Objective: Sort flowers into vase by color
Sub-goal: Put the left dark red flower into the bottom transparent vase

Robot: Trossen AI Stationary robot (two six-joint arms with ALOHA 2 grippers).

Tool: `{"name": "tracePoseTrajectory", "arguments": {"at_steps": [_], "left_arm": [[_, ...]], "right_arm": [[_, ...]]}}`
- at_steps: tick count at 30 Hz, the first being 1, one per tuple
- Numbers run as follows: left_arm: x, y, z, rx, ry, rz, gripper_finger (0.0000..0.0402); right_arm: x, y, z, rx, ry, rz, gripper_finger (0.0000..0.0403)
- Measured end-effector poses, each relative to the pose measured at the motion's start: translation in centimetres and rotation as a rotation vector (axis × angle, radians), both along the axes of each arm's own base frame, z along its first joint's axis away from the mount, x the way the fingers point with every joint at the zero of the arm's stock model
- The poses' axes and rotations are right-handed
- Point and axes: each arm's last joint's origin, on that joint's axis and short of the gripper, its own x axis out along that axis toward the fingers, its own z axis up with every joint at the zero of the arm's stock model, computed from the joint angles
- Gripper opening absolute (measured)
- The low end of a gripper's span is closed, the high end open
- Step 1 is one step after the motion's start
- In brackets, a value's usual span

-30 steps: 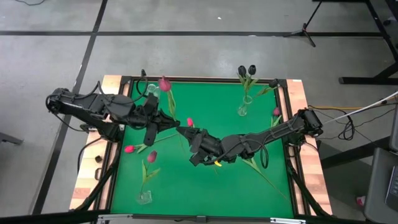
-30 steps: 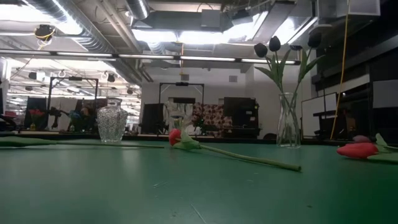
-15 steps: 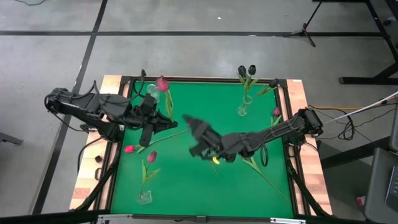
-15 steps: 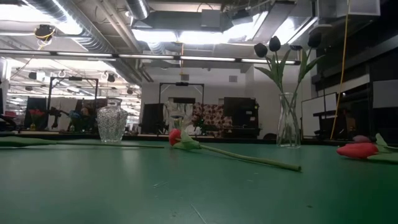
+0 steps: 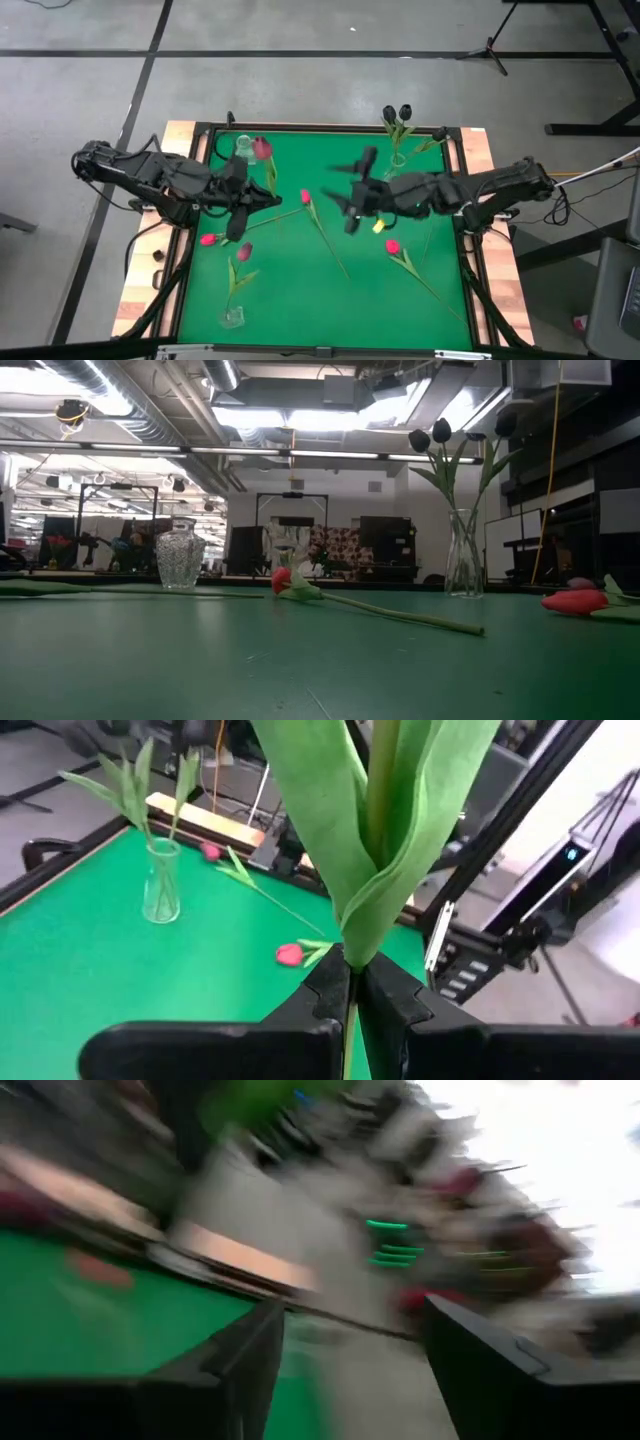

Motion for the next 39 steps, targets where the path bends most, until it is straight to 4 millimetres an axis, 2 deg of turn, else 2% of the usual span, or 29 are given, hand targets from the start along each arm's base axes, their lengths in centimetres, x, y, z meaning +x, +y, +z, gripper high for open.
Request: {"name": "tracePoseTrajectory", "arguments": {"at_steps": [4,8,13,16,27,39], "left_arm": [[0.8,-0.2,-0.5,0.029,0.022,-0.002,0.0011],[1.6,-0.3,-0.9,0.036,0.040,0.000,0.0011],[1.6,-0.5,-0.6,0.046,0.008,-0.015,0.0011],[1.6,-0.5,-0.6,0.045,0.004,-0.018,0.0011],[1.8,-0.5,-0.7,0.046,0.007,-0.016,0.0011],[2.2,-0.5,-1.0,0.050,0.026,-0.013,0.0011]], "right_arm": [[0.8,-1.4,-0.8,0.383,0.031,0.219,0.0230],[2.6,-2.2,-2.4,0.574,0.085,0.317,0.0230],[4.9,-2.1,-4.3,0.595,0.093,0.325,0.0230],[5.9,-1.9,-4.8,0.567,0.064,0.355,0.0230],[6.4,-2.0,-4.2,0.549,-0.023,0.392,0.0230],[7.9,-1.8,-5.8,0.553,-0.002,0.406,0.0230]]}}
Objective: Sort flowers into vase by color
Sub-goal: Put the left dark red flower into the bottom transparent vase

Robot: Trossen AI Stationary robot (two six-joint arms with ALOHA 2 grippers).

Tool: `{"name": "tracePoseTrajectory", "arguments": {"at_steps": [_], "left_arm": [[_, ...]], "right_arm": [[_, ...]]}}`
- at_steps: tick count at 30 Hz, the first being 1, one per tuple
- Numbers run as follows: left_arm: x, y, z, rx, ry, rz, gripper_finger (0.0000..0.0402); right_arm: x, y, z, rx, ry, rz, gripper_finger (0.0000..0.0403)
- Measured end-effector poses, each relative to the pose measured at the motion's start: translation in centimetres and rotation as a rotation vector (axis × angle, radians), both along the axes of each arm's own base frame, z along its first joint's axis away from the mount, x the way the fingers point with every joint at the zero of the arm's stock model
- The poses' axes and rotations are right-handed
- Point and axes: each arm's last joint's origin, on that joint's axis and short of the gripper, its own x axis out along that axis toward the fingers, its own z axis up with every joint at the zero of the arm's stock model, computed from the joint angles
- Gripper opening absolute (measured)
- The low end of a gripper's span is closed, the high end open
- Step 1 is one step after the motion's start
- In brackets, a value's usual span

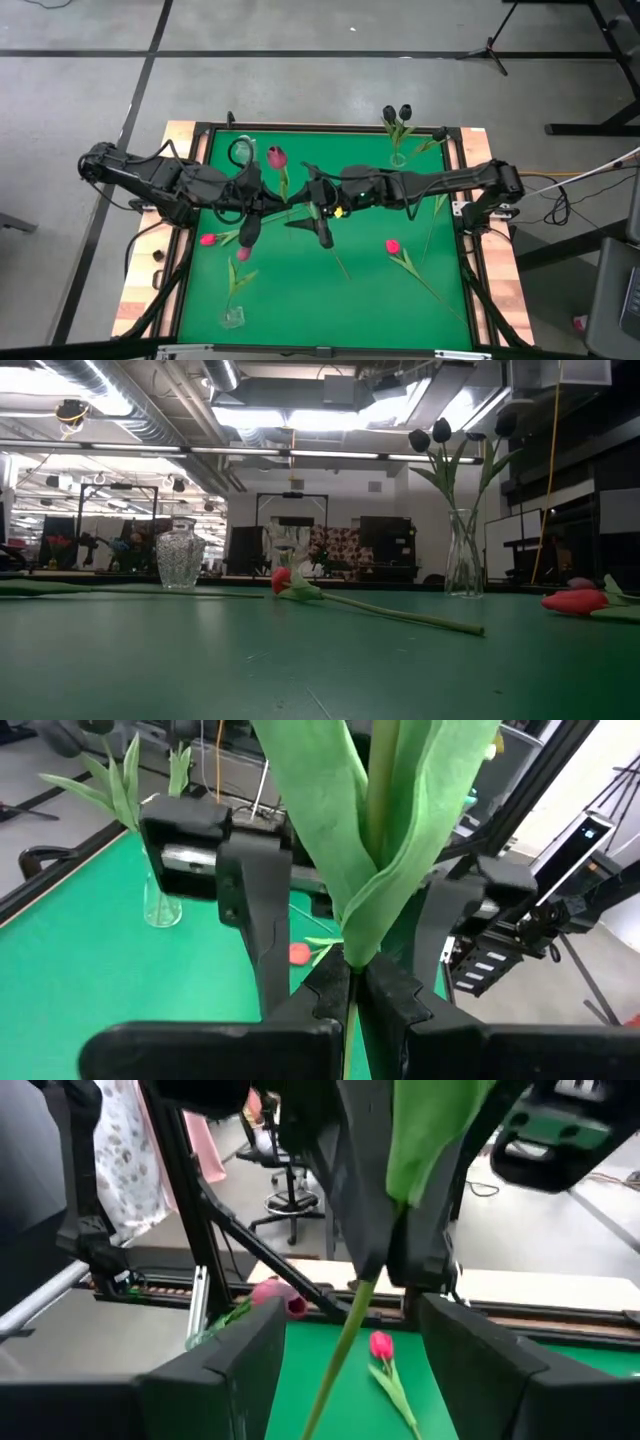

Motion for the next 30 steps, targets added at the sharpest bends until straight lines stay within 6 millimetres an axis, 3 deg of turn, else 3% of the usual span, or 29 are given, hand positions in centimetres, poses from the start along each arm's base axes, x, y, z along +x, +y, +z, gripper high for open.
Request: {"name": "tracePoseTrajectory", "arguments": {"at_steps": [16,30], "left_arm": [[-0.10,-0.07,-0.35,-0.051,0.037,-0.013,0.0011],[0.29,-0.04,-0.61,-0.050,0.048,-0.010,0.0011]], "right_arm": [[0.04,-0.06,-0.16,-0.004,0.008,-0.001,0.0168],[0.01,-0.01,-0.14,-0.018,0.005,0.021,0.0162]]}}
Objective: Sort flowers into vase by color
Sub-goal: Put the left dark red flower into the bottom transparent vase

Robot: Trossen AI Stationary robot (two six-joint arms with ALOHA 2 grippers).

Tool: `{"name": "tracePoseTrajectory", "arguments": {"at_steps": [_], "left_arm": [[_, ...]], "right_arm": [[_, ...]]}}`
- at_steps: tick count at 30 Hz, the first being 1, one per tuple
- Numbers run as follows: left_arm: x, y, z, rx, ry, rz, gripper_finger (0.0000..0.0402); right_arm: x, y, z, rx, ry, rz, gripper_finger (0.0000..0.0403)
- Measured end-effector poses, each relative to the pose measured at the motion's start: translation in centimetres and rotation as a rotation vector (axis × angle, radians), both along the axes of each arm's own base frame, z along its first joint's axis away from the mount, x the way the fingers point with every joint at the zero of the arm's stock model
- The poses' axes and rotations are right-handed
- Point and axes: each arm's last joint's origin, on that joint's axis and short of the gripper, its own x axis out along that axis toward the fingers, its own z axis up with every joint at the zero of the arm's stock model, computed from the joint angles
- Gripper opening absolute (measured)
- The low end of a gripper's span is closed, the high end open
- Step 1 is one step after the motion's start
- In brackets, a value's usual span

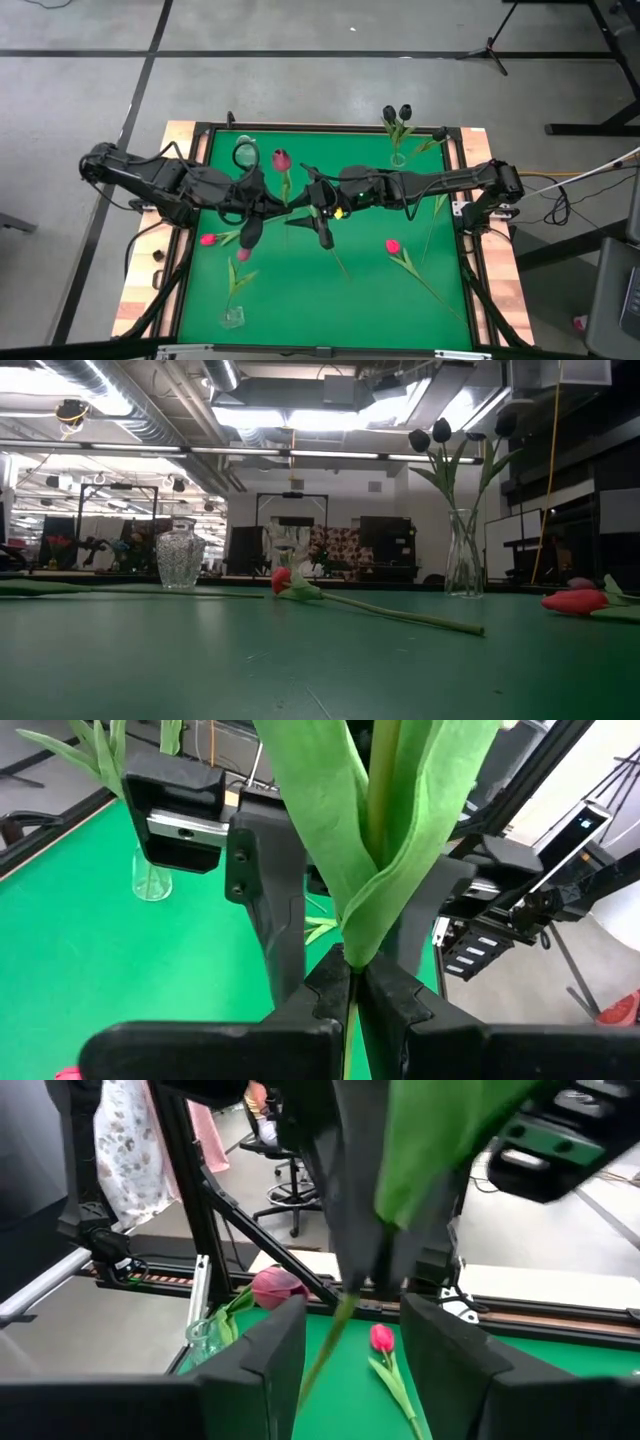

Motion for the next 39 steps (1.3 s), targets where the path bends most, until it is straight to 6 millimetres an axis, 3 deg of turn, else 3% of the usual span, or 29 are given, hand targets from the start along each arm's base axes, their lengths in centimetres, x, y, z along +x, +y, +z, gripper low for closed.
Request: {"name": "tracePoseTrajectory", "arguments": {"at_steps": [6,17,31,36,39], "left_arm": [[0.6,0.1,-0.4,-0.018,0.023,-0.021,0.0011],[0.6,0.0,-0.4,-0.047,0.021,-0.031,0.0011],[0.5,0.0,-0.5,-0.055,0.036,-0.035,0.0011],[0.5,0.0,-0.6,-0.062,0.041,-0.043,0.0011],[0.5,0.0,-0.6,-0.062,0.042,-0.043,0.0011]], "right_arm": [[0.0,0.0,0.0,-0.004,0.000,0.001,0.0152],[0.0,0.0,-0.2,-0.008,0.020,0.010,0.0060],[1.0,0.3,-1.8,-0.016,0.046,0.064,0.0047],[1.1,0.3,-1.9,-0.030,0.046,0.064,0.0010],[1.1,0.3,-1.9,-0.050,0.042,0.053,0.0010]]}}
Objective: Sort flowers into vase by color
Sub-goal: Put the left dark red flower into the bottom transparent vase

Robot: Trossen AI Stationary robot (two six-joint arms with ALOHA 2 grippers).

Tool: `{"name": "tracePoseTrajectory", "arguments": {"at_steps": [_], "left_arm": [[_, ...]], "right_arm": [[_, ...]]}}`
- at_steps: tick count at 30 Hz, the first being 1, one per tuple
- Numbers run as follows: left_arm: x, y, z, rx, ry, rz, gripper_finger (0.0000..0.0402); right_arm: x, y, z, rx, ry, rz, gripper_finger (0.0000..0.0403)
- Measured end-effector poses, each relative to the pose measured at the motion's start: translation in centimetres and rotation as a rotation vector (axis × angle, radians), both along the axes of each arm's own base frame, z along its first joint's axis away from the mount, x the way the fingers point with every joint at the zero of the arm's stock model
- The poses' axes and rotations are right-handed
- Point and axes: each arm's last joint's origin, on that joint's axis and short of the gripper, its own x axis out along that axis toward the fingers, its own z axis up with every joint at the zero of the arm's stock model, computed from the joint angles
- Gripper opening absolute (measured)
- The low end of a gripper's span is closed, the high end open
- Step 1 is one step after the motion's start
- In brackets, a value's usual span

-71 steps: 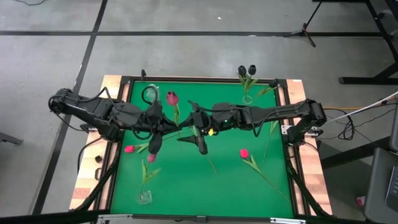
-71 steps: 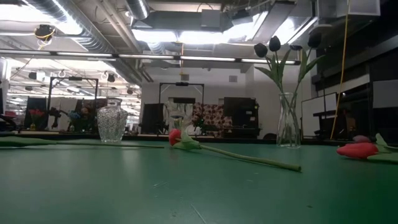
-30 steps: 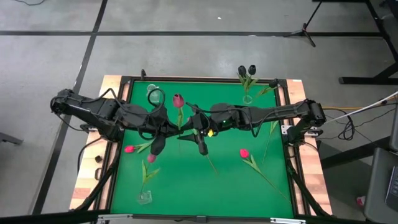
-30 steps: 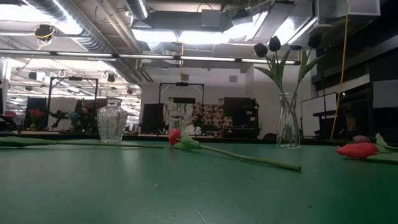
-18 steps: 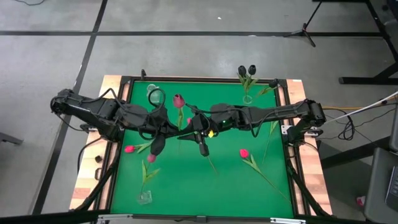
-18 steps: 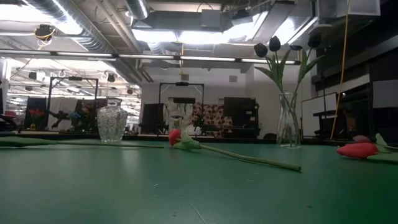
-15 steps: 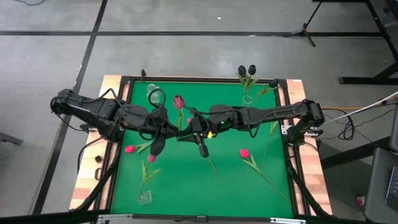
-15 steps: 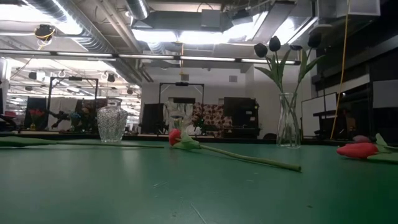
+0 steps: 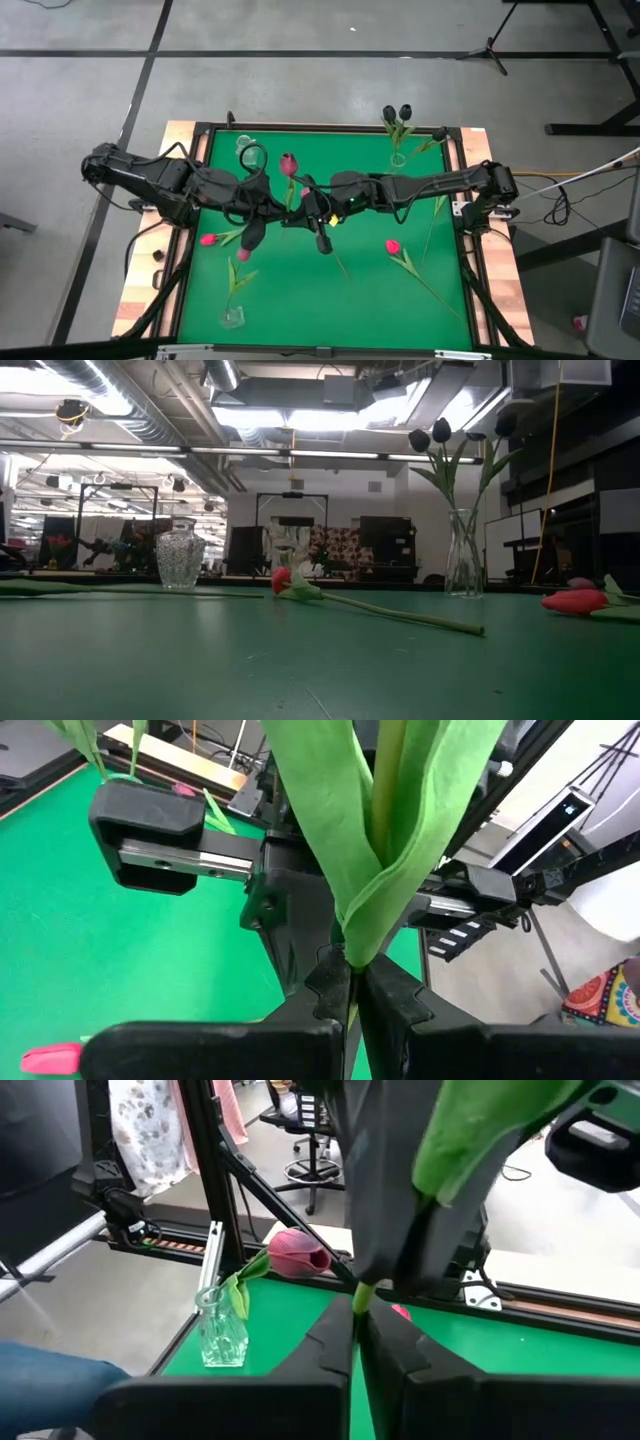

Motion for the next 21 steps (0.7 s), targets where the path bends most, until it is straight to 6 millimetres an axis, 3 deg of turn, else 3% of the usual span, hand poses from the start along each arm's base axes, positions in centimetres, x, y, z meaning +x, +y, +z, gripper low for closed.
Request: {"name": "tracePoseTrajectory", "arguments": {"at_steps": [7,14,21], "left_arm": [[-0.1,-0.1,0.0,0.065,-0.007,0.011,0.0020],[-0.6,-1.2,0.0,0.166,-0.004,0.000,0.0088],[-1.2,-1.7,0.1,0.150,-0.002,0.033,0.0138]], "right_arm": [[0.0,0.0,0.0,-0.007,-0.005,-0.016,0.0004],[0.1,-0.1,0.2,-0.030,-0.034,-0.036,0.0003],[-0.4,-1.1,1.5,-0.030,-0.089,-0.064,0.0001]]}}
